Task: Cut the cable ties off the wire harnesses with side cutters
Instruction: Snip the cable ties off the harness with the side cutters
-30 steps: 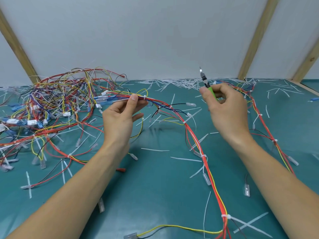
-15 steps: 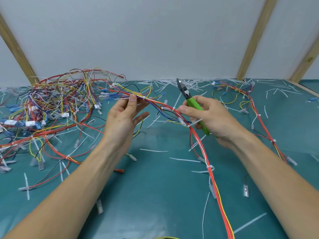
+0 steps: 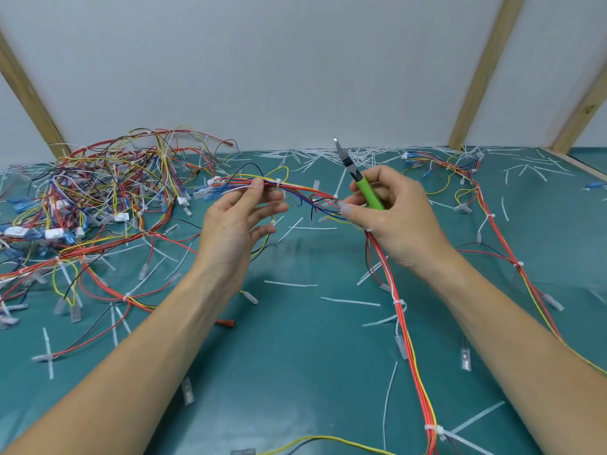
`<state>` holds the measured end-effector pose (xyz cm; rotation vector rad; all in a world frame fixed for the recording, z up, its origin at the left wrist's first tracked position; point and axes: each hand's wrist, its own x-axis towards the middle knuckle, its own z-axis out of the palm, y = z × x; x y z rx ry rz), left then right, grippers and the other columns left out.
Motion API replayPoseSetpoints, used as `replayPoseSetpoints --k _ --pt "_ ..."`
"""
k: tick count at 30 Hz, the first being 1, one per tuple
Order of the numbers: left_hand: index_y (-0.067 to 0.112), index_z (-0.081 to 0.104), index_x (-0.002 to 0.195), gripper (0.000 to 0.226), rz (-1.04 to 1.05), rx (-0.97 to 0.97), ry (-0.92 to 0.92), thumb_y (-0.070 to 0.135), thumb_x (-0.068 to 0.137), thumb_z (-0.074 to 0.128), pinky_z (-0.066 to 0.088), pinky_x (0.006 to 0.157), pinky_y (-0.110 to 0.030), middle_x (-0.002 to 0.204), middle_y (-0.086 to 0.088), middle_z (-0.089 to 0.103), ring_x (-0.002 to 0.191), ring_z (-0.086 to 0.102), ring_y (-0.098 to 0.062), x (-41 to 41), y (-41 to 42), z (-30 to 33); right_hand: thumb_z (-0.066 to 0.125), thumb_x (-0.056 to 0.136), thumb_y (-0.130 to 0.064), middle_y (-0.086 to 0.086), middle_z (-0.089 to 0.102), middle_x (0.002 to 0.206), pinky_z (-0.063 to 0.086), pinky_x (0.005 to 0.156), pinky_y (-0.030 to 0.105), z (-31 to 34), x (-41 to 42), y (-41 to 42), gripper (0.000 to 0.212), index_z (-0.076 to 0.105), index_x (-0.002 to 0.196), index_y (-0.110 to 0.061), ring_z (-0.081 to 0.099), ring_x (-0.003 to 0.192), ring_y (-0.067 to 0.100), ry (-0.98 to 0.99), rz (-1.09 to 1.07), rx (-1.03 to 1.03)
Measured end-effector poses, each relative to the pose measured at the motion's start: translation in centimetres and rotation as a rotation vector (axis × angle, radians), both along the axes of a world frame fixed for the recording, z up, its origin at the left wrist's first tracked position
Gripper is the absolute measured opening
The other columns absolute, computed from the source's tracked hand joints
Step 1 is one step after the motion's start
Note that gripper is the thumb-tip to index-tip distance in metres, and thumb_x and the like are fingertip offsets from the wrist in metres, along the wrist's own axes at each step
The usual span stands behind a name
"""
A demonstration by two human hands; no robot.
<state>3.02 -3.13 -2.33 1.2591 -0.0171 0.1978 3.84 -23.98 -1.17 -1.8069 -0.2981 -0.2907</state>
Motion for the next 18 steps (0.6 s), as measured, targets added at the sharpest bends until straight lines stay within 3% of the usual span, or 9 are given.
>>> replayPoseSetpoints --k 3,6,9,11,15,18 --pt "0.017 0.069 0.094 0.028 0.007 0.145 0.122 0.040 0.100 0.055 0.034 0.040 -0.019 0.076 0.000 0.073 0.047 0.057 -0.013 -0.1 -0.2 0.1 0.077 0.084 0.000 -0.010 0.072 0.073 0.051 0.068 0.016 -0.2 -0.2 0.2 0.028 0.058 0.093 -0.019 0.066 0.069 0.002 -0.109 -0.075 -0.036" --pt "0.016 0.074 0.078 0.041 0.062 0.283 0.135 0.048 0.097 0.056 0.024 0.038 -0.017 0.062 -0.002 0.069 0.034 0.045 -0.016 -0.4 -0.5 0.1 0.075 0.085 -0.002 -0.009 0.071 0.074 0.045 0.064 0.009 -0.3 -0.3 0.3 0.024 0.058 0.095 -0.015 0.064 0.068 -0.003 -0.190 -0.113 -0.024" --pt "0.014 0.073 0.061 0.050 0.155 0.298 0.035 0.047 0.096 0.059 0.028 0.035 -0.015 0.054 -0.003 0.065 0.030 0.040 -0.016 -0.7 -0.7 0.3 0.075 0.086 -0.002 0.003 0.070 0.082 0.043 0.065 0.007 -0.2 -0.5 0.3 0.023 0.057 0.096 -0.014 0.062 0.068 -0.003 -0.252 -0.135 -0.032" --pt "0.012 0.072 0.058 0.054 0.158 0.275 0.041 0.048 0.096 0.057 0.027 0.035 -0.015 0.049 -0.005 0.061 0.029 0.040 -0.017 -0.8 -0.6 0.5 0.075 0.087 -0.006 0.005 0.069 0.085 0.043 0.066 0.009 -0.3 -0.6 0.5 0.023 0.056 0.097 -0.017 0.061 0.071 0.006 -0.276 -0.148 -0.062" --pt "0.015 0.070 0.049 0.061 0.092 0.333 0.147 0.048 0.097 0.051 0.021 0.039 -0.019 0.042 -0.008 0.053 0.029 0.041 -0.020 -0.7 -0.5 0.4 0.074 0.087 -0.013 -0.008 0.066 0.080 0.045 0.062 0.029 -0.4 -0.9 0.6 0.023 0.055 0.096 -0.021 0.052 0.066 0.012 -0.347 -0.202 -0.146" --pt "0.019 0.071 0.055 0.050 0.077 0.279 0.035 0.041 0.097 0.055 0.025 0.039 -0.018 0.050 -0.006 0.061 0.034 0.047 -0.018 -0.9 -0.7 0.4 0.075 0.086 -0.014 -0.021 0.056 0.072 0.043 0.061 0.033 -0.3 -1.1 0.7 0.026 0.054 0.096 -0.024 0.048 0.062 0.008 -0.416 -0.238 -0.209"
